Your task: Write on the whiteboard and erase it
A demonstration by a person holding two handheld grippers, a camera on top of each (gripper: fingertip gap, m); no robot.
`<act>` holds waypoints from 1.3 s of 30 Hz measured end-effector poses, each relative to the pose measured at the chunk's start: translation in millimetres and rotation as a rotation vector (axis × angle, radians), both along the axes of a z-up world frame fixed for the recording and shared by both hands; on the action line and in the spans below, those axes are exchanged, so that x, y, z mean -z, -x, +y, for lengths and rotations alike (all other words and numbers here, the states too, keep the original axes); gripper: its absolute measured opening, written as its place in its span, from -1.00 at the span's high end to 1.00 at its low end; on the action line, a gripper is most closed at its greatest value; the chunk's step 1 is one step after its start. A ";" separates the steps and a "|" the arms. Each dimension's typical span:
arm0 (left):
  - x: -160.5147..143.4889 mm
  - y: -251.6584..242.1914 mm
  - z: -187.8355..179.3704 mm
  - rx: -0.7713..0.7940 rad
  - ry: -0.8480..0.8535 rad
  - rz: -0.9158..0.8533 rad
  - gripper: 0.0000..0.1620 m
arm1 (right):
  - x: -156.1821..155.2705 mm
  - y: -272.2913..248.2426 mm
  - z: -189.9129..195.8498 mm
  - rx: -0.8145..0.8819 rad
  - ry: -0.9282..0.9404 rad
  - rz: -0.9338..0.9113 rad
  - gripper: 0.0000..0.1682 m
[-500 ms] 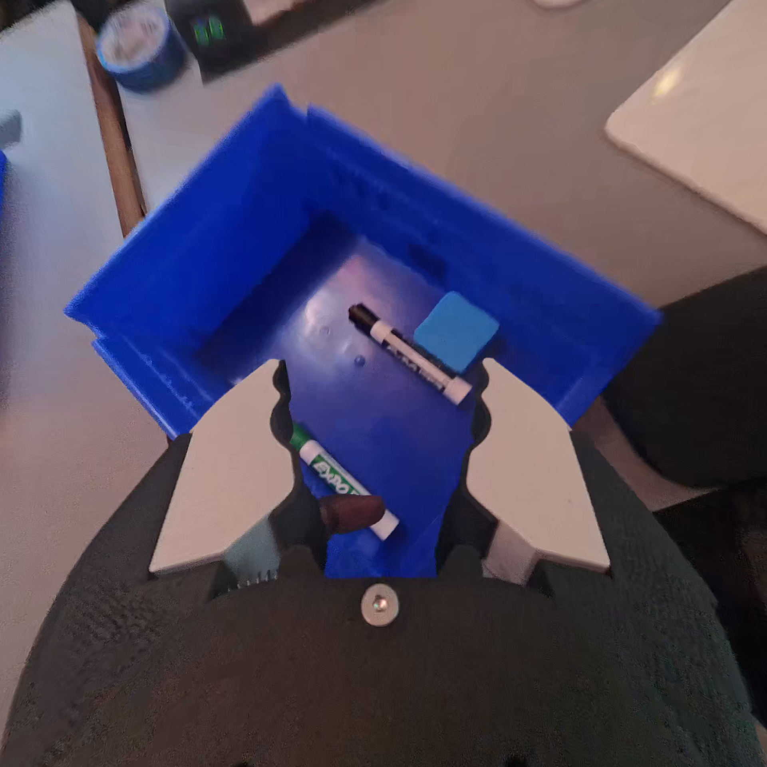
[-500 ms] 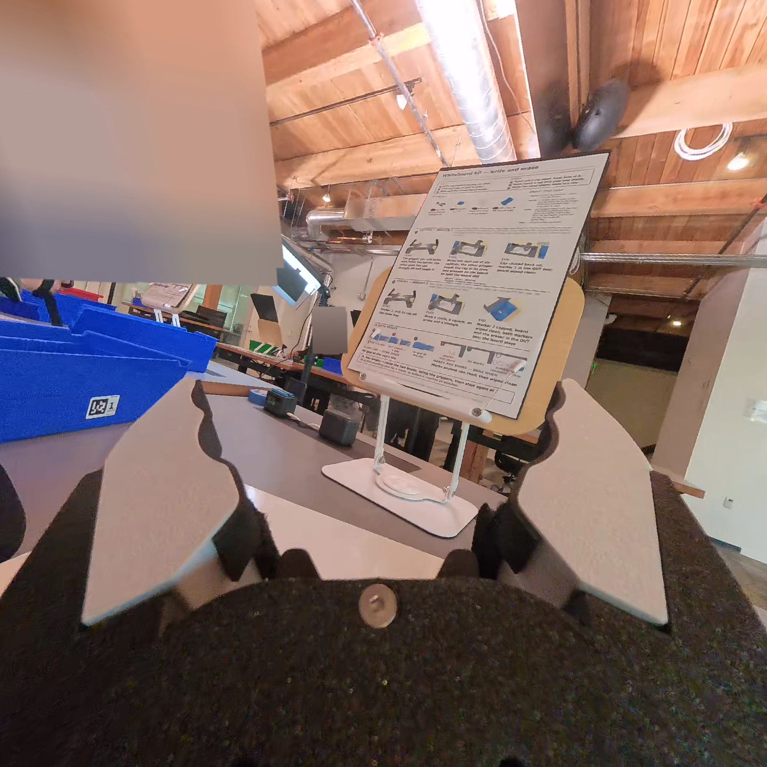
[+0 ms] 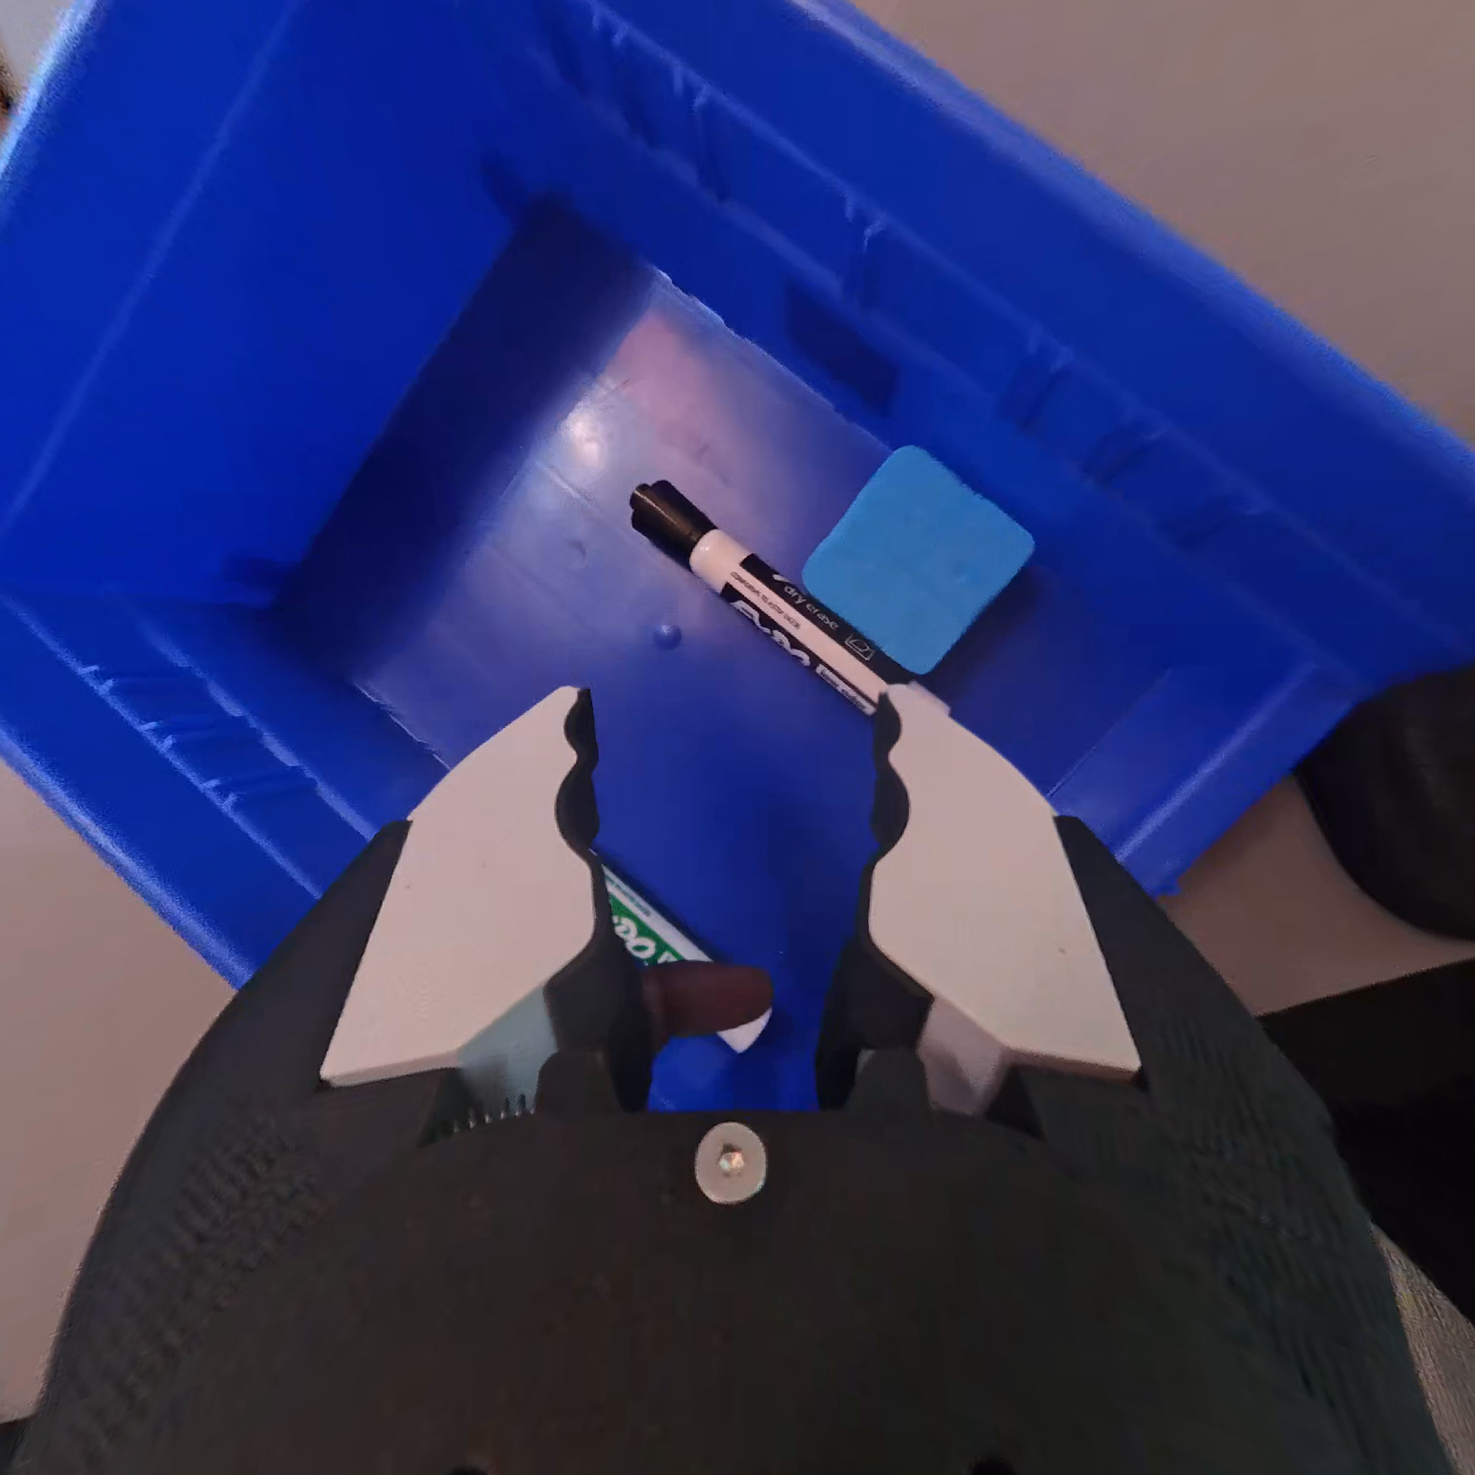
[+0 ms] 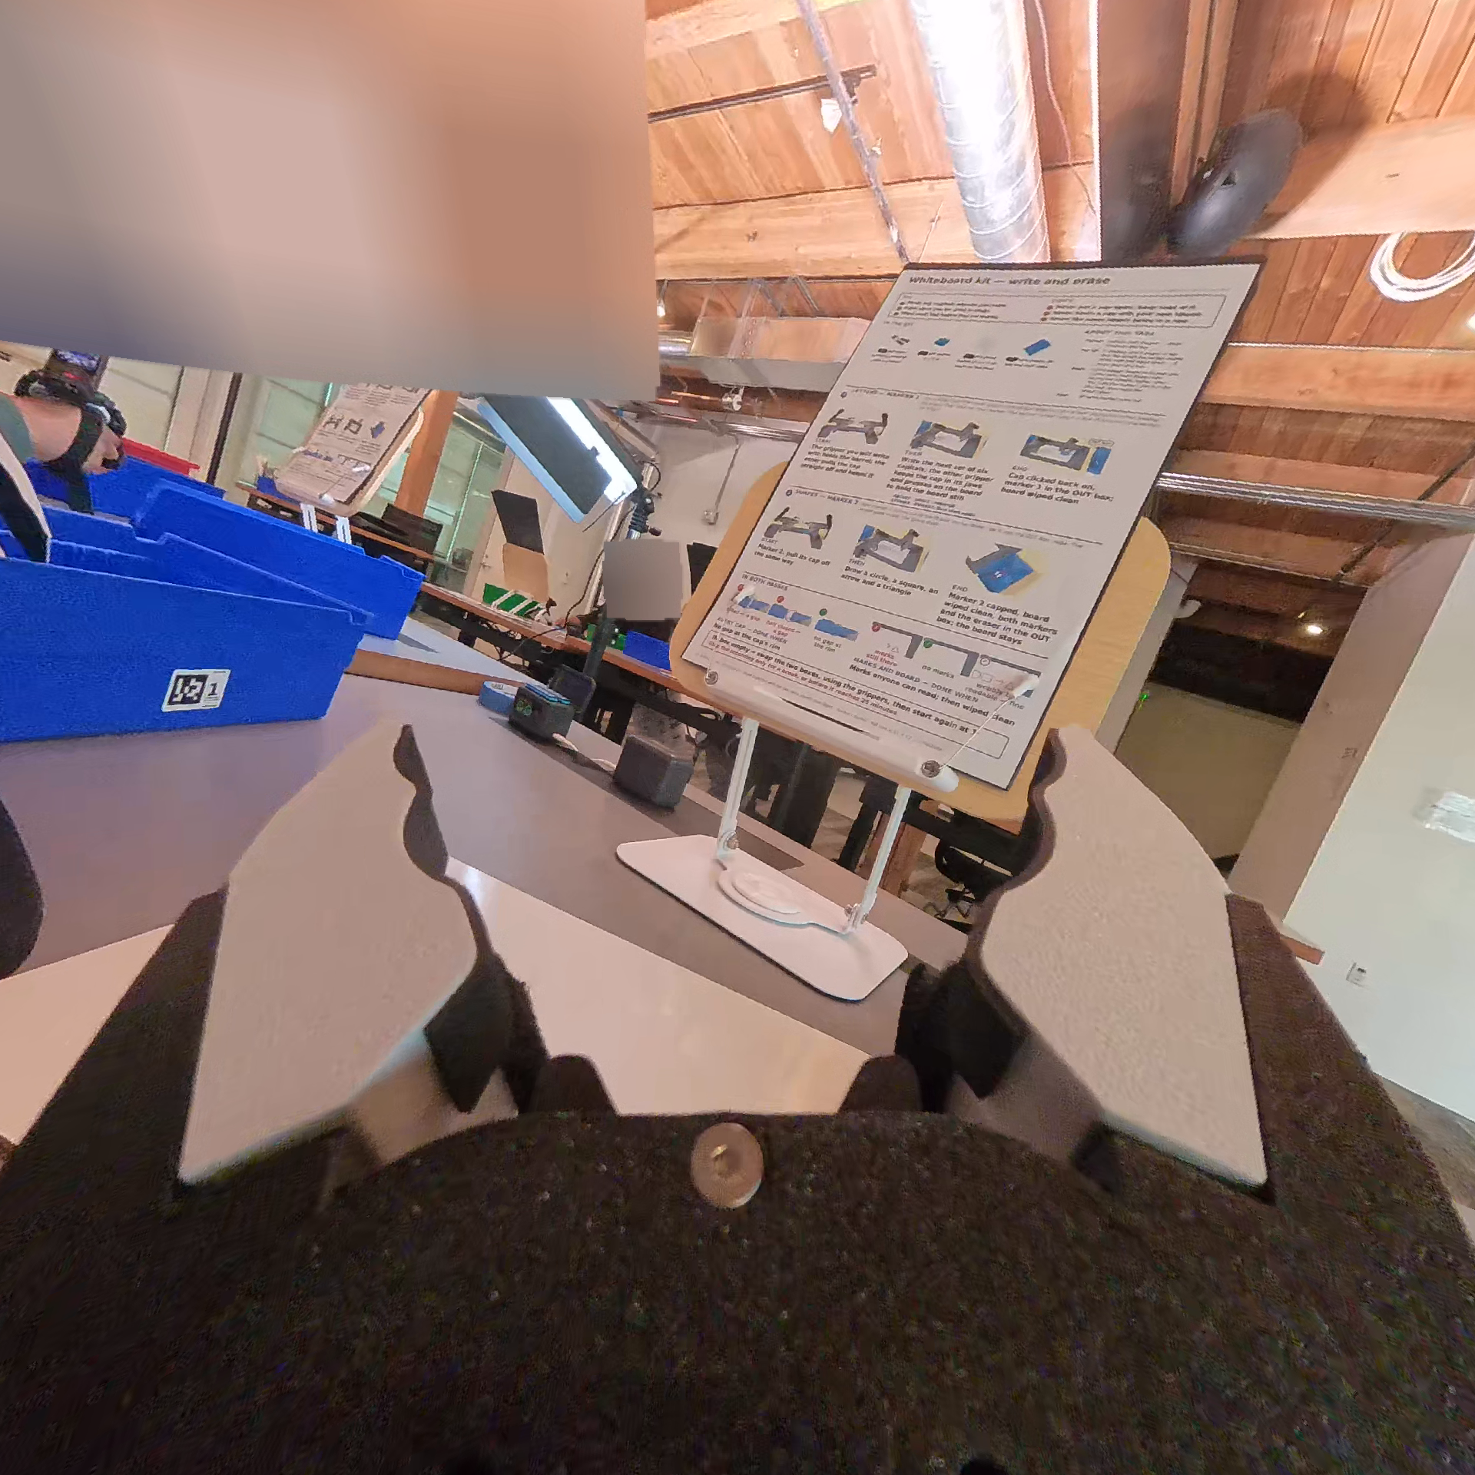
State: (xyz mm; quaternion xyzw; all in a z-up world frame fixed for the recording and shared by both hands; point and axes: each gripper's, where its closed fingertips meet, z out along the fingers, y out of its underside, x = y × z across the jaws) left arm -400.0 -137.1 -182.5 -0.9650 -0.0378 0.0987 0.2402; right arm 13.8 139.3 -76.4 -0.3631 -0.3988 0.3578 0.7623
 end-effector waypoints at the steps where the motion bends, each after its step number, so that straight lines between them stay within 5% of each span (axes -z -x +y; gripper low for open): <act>1: 3.3 -1.0 -1.9 0.001 0.043 -0.005 0.21 | 0.1 0.1 -0.2 0.000 -0.001 -0.001 -0.64; 5: 10.5 34.1 -49.2 -0.068 0.468 0.363 0.39 | -1.2 -1.5 0.1 0.005 -0.001 0.008 -0.64; 7: 24.3 25.9 -56.1 -0.081 0.522 0.309 0.43 | -2.6 -2.9 -0.2 0.006 -0.003 0.017 -0.64; 14: 56.1 29.6 -75.8 -0.304 0.509 0.207 0.54 | -5.1 -4.9 -4.4 0.010 -0.035 0.024 -0.59; 17: 60.4 11.3 -60.0 -0.241 0.414 0.116 0.66 | -4.5 -3.8 -6.5 0.010 -0.052 0.014 -0.59; 19: 52.8 -1.5 -44.1 -0.194 0.306 0.060 0.53 | -3.7 -3.1 -6.9 0.009 -0.055 0.009 -0.59; 24: 18.8 27.6 -71.3 -0.379 0.368 0.314 0.43 | -3.6 -3.2 -7.1 0.011 -0.058 0.009 -0.57; 28: 54.0 22.7 -76.7 -0.375 0.441 0.213 0.36 | -3.5 -2.7 -9.1 0.020 -0.082 -0.001 -0.55; 32: 61.0 28.1 -68.3 -0.391 0.367 0.183 0.72 | -2.9 -2.5 -9.9 0.027 -0.093 -0.009 -0.53; 35: 61.1 21.2 -64.9 -0.334 0.356 0.161 0.71 | -3.2 -2.4 -10.5 0.027 -0.098 -0.008 -0.52; 37: 56.7 12.7 -56.3 -0.303 0.292 0.108 0.37 | -2.7 -2.0 -10.5 0.026 -0.097 -0.011 -0.51; 39: 50.4 16.4 -54.7 -0.308 0.264 0.126 0.37 | -2.2 -1.2 -10.6 0.025 -0.097 -0.015 -0.51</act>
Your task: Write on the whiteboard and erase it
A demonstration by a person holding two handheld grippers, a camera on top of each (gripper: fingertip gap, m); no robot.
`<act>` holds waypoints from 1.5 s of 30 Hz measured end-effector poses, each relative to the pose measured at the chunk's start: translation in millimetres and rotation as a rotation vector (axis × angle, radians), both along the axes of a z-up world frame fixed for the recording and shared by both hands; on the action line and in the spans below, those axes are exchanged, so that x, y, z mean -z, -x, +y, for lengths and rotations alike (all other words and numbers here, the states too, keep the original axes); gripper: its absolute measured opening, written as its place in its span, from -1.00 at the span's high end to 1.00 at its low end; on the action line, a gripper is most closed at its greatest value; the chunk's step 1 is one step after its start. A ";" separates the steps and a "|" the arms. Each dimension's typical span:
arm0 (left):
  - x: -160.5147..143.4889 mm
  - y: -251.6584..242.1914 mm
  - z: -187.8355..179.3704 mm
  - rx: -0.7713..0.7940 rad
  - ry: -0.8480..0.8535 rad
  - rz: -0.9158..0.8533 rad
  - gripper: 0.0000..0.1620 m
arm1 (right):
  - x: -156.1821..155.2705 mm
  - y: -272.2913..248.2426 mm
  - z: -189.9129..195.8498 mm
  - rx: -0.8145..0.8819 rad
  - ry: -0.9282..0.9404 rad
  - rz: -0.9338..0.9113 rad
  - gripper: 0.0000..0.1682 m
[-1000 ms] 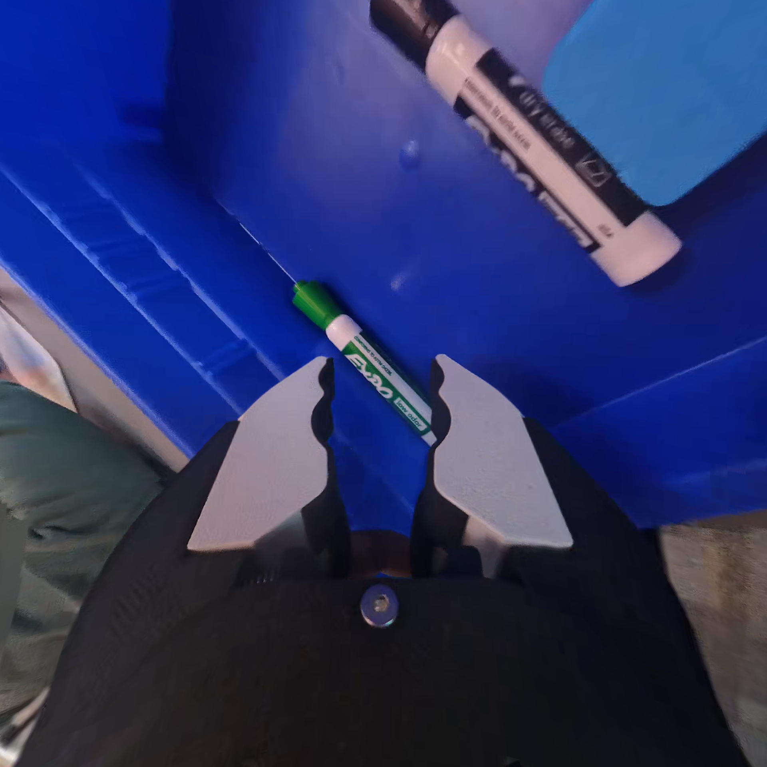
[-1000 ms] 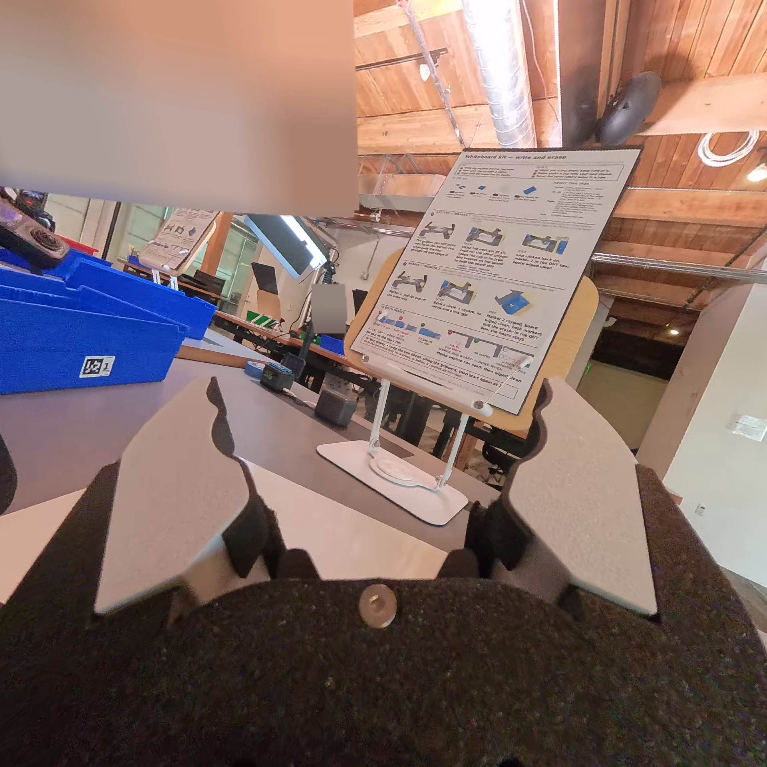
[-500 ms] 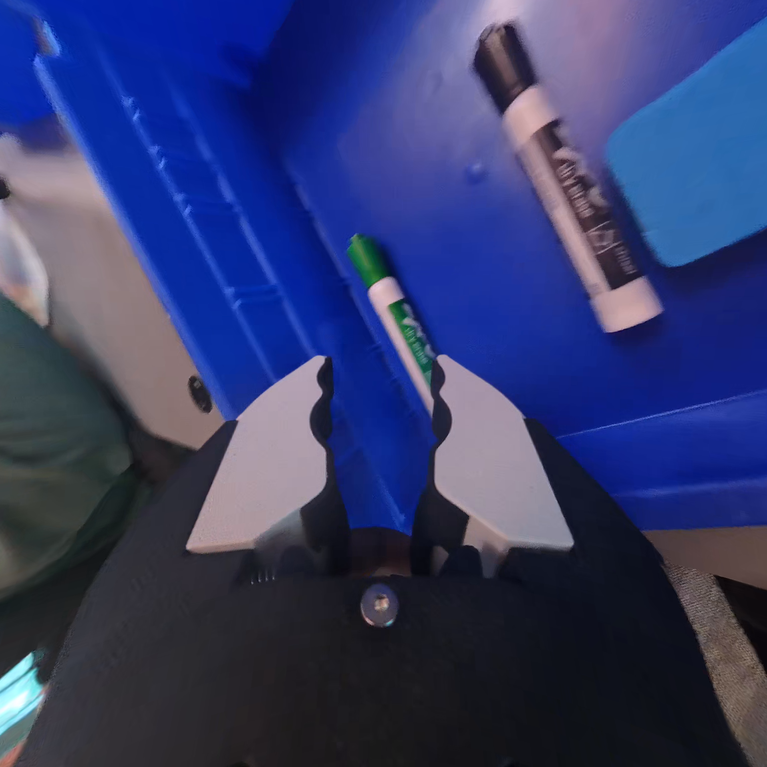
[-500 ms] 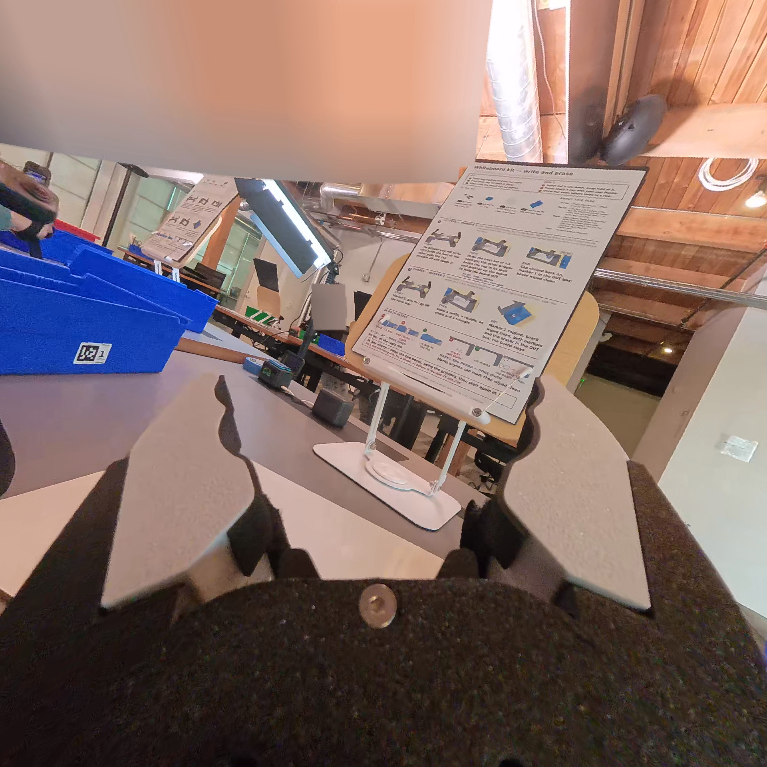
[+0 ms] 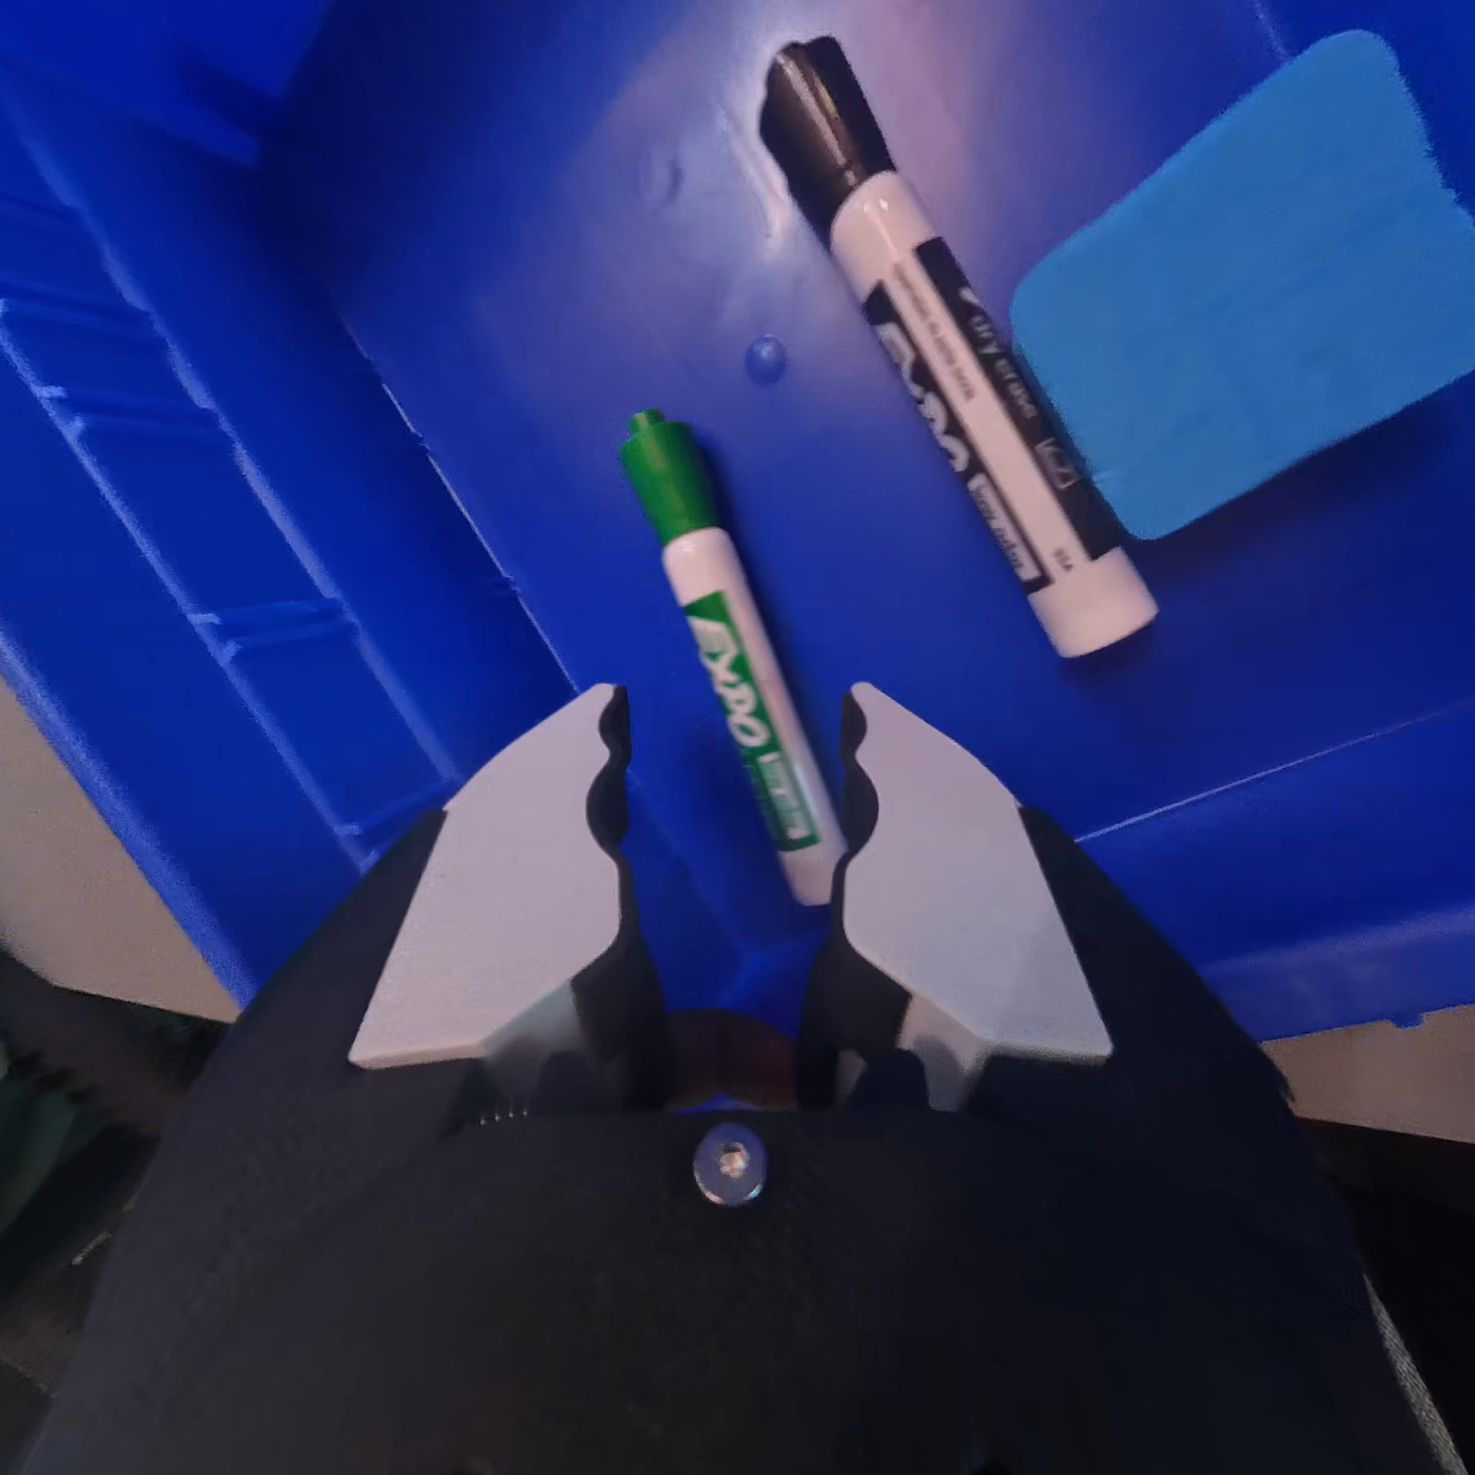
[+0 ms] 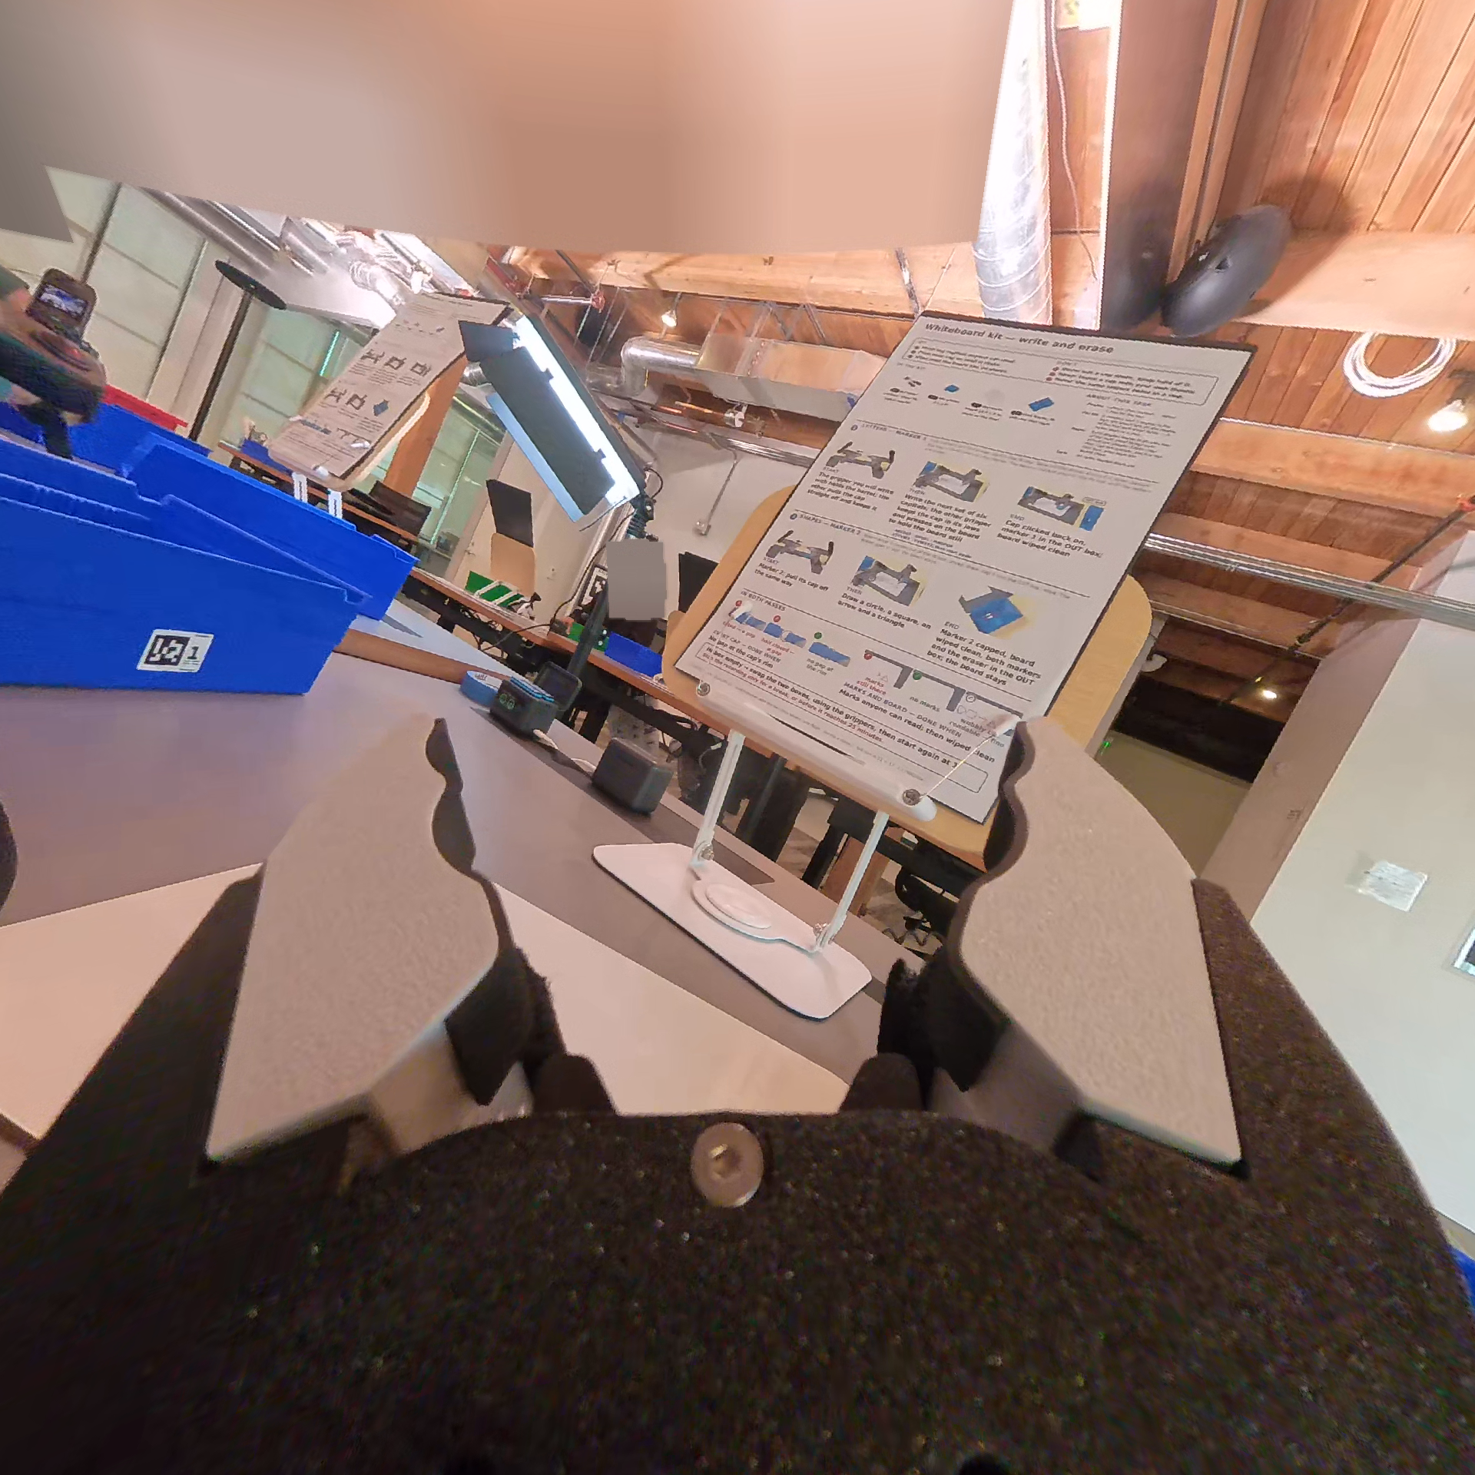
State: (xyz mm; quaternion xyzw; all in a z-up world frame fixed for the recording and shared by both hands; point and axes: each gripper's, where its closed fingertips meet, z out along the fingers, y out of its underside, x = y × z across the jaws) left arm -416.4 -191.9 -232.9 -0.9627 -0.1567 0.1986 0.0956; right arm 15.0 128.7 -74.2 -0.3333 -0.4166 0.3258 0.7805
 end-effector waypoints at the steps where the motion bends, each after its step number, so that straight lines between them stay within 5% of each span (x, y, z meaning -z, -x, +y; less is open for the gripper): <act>1: 2.4 2.6 -0.8 -0.006 0.004 -0.011 0.37 | 0.2 0.2 -0.3 0.000 -0.002 -0.002 -0.51; 7: 14.3 1.9 4.9 0.019 -0.036 -0.157 0.76 | 0.6 0.2 -0.6 0.005 -0.006 -0.006 -0.49; 12: 6.3 -3.3 16.1 0.083 -0.162 -0.084 0.77 | 2.6 2.2 -1.9 0.001 -0.013 -0.021 -0.46; 15: -42.0 -3.4 43.2 0.073 -0.540 -0.018 0.77 | 6.3 6.0 -2.8 -0.014 -0.007 -0.043 -0.43; 18: -133.0 -34.8 79.6 0.156 -1.138 -0.105 0.78 | 10.8 12.1 -6.2 -0.032 -0.012 -0.079 -0.39; 21: -229.2 -108.4 99.3 0.305 -1.828 -0.518 0.79 | 5.4 20.6 -17.9 -0.025 -0.060 -0.099 -0.37; 23: -249.7 -155.5 119.0 0.328 -2.013 -0.848 0.79 | -10.0 28.6 -38.6 -0.056 -0.096 -0.045 -0.34; 28: -262.0 -275.9 177.3 0.340 -1.946 -1.791 0.78 | -49.6 58.6 -100.1 -0.109 -0.302 0.045 -0.23; 33: -268.5 -350.8 203.1 0.345 -1.707 -2.210 0.78 | -91.6 43.0 -115.1 -0.128 -0.455 0.162 0.08; 39: -276.3 -381.2 212.6 0.442 -1.587 -2.239 0.78 | -102.4 15.6 -117.7 -0.239 -0.514 0.193 0.21; 45: -260.5 -403.8 224.4 0.377 -1.467 -2.318 0.78 | -103.5 14.3 -123.7 -0.228 -0.611 0.192 0.37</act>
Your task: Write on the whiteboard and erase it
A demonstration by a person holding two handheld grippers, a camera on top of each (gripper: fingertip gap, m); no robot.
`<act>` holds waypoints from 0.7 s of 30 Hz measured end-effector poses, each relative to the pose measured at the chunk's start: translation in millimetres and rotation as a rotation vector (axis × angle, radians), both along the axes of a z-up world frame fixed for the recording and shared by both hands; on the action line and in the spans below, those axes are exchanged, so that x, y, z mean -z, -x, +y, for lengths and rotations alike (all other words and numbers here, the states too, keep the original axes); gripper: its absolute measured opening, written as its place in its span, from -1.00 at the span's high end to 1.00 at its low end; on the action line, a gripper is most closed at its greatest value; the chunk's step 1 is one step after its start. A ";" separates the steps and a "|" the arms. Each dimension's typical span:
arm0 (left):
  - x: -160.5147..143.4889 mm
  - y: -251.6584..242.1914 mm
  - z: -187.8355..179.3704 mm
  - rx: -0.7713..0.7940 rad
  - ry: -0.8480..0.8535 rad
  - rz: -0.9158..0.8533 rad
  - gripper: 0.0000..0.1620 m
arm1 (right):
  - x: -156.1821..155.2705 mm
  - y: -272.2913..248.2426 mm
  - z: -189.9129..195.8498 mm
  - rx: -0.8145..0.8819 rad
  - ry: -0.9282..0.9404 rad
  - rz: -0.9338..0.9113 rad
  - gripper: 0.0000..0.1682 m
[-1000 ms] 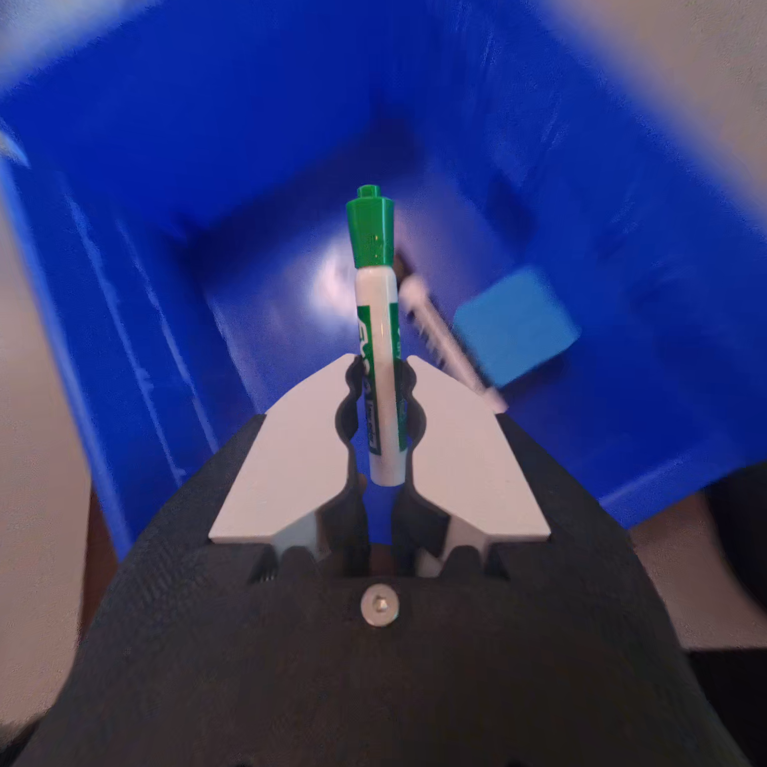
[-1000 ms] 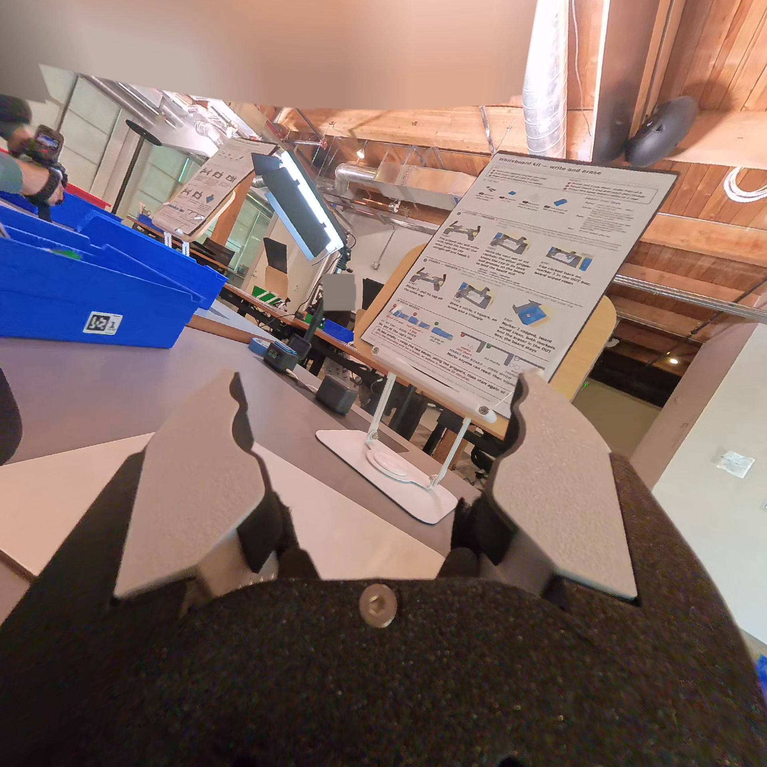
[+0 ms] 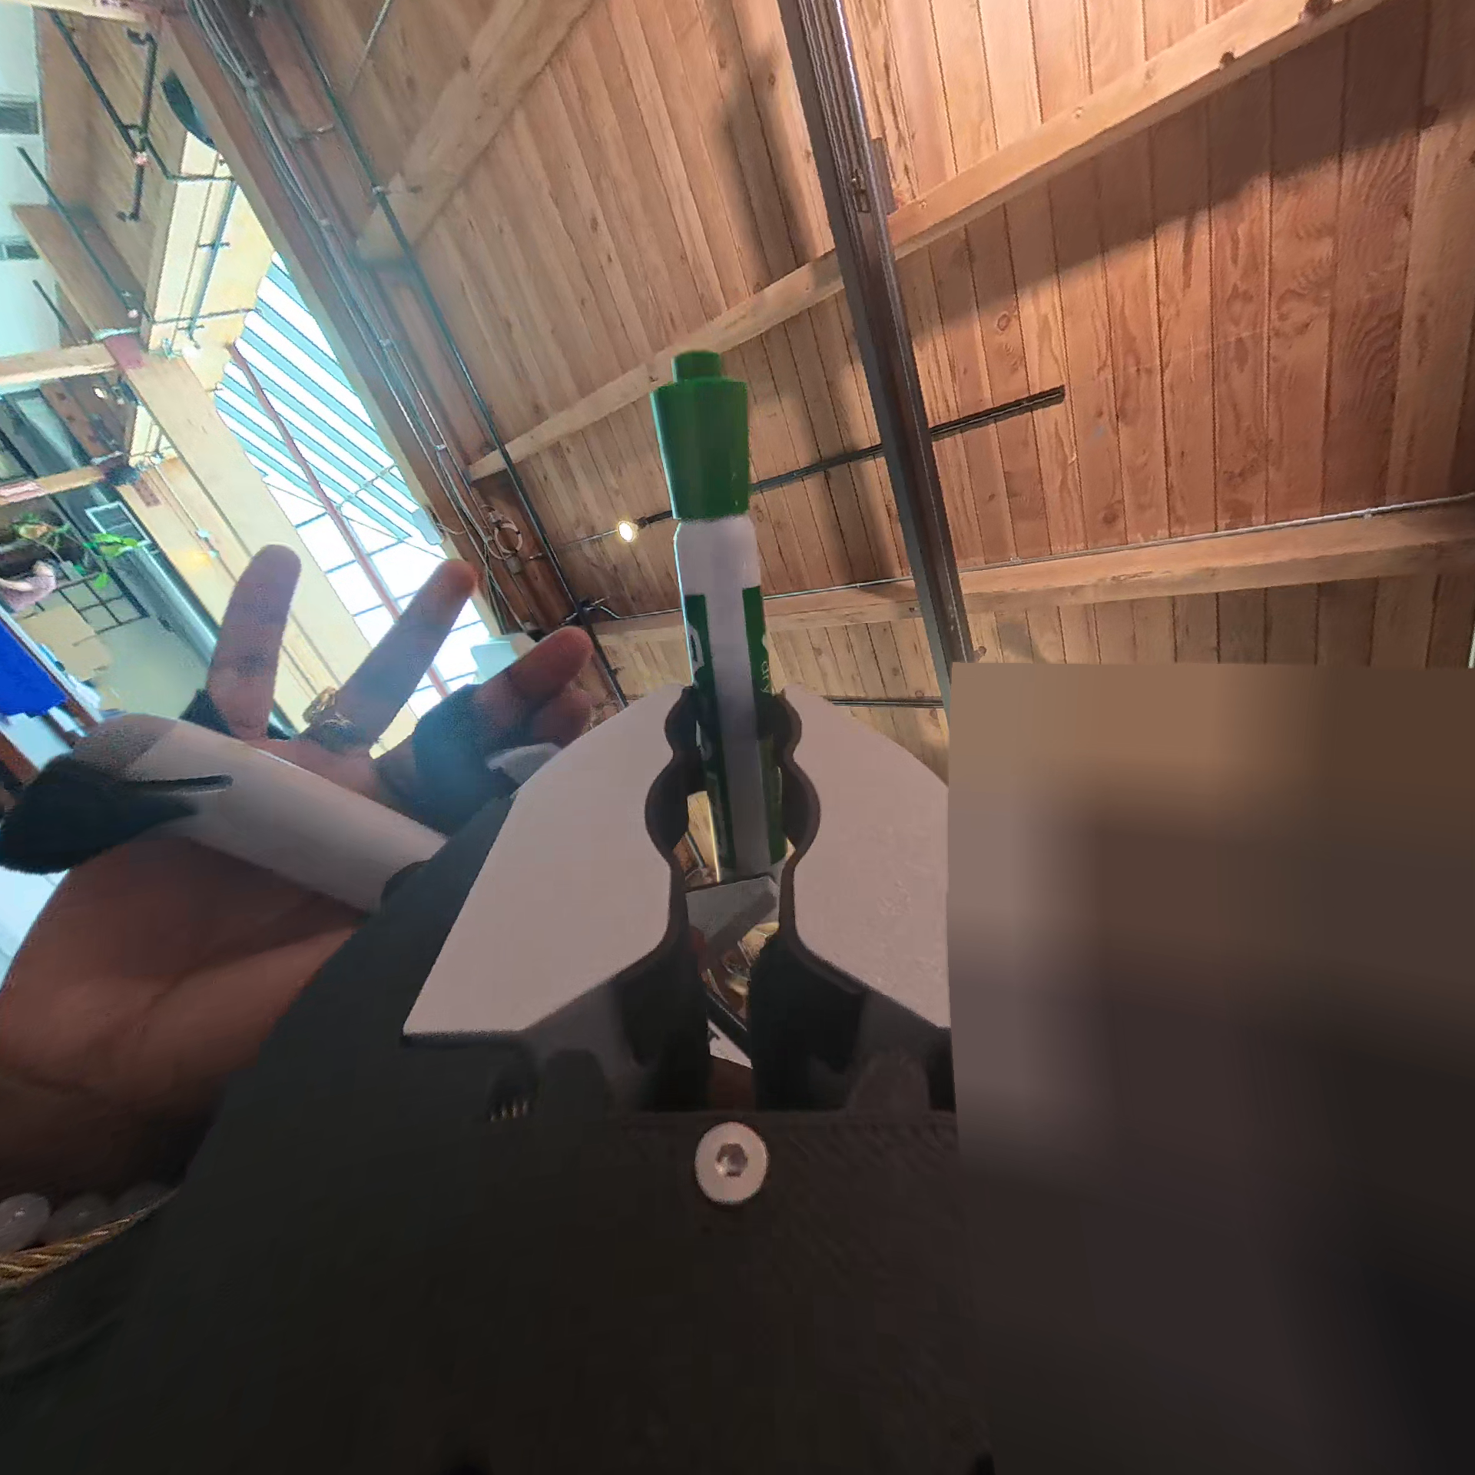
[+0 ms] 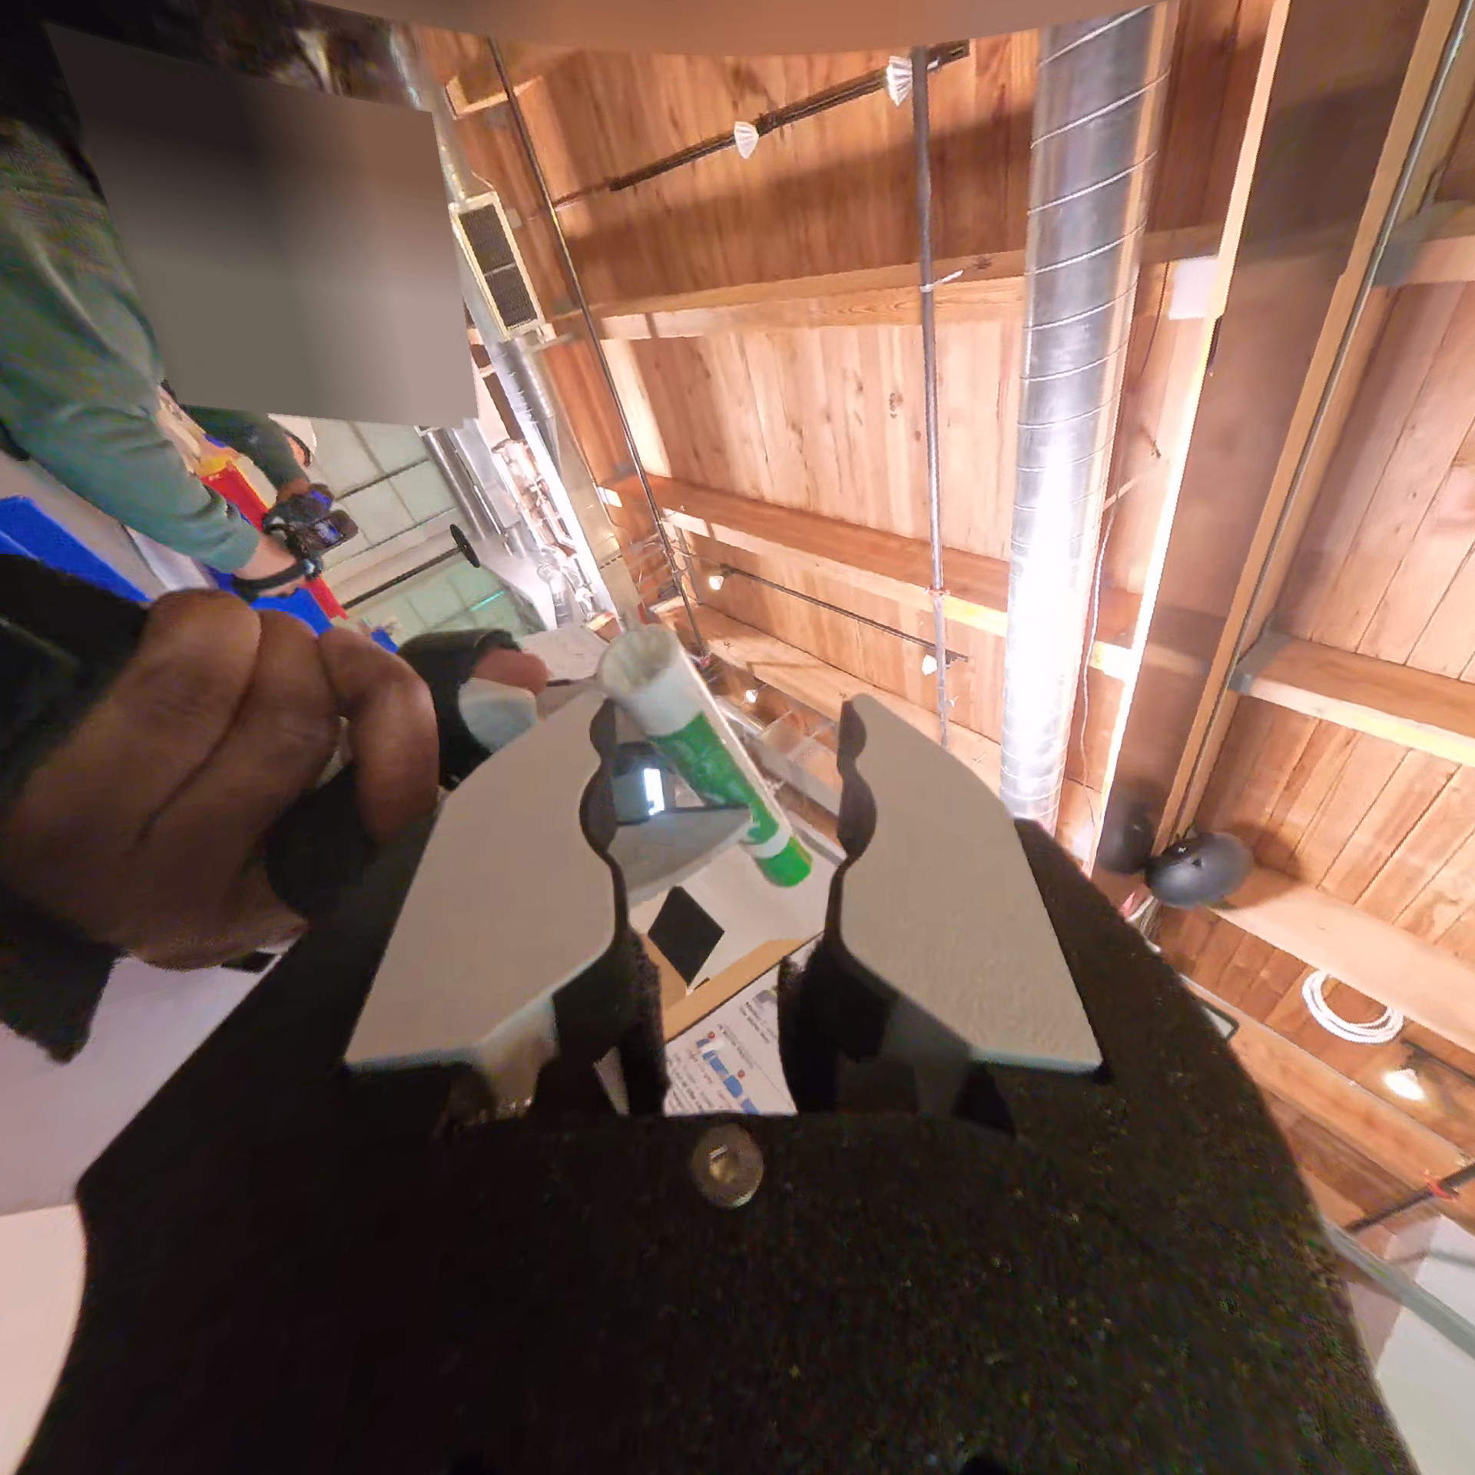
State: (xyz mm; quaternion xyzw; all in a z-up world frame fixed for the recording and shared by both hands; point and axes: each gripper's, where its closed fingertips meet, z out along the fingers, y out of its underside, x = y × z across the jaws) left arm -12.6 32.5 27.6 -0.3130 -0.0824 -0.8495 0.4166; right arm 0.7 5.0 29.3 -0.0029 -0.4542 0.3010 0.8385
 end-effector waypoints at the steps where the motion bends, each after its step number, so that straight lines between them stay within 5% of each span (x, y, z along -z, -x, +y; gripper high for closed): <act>1: 1.5 -0.9 -0.2 0.009 -0.003 -0.005 0.78 | 1.3 1.7 -1.8 0.006 -0.018 -0.010 0.37; 5: 17.4 -14.4 6.1 -0.002 0.043 0.091 0.78 | 10.9 12.7 -8.4 0.050 -0.103 -0.073 0.44; 6: 19.0 -15.1 6.1 0.012 0.047 0.077 0.78 | 13.0 14.7 -8.7 0.063 -0.105 -0.091 0.68; 10: 27.9 -12.0 5.2 -0.028 0.001 0.163 0.77 | 12.8 13.6 3.7 0.061 0.034 -0.128 0.75; 13: 53.5 -6.6 9.1 -0.268 -0.111 0.562 0.54 | 0.6 -7.1 22.5 -0.107 0.309 -0.088 0.76; 18: 96.0 57.4 37.2 -1.085 -0.399 1.638 0.00 | 3.4 -24.6 55.1 -0.490 0.806 -0.222 0.76; 21: 99.0 39.5 30.9 -1.130 -0.687 1.867 0.04 | 14.9 -17.1 58.2 -0.572 0.899 -0.264 0.76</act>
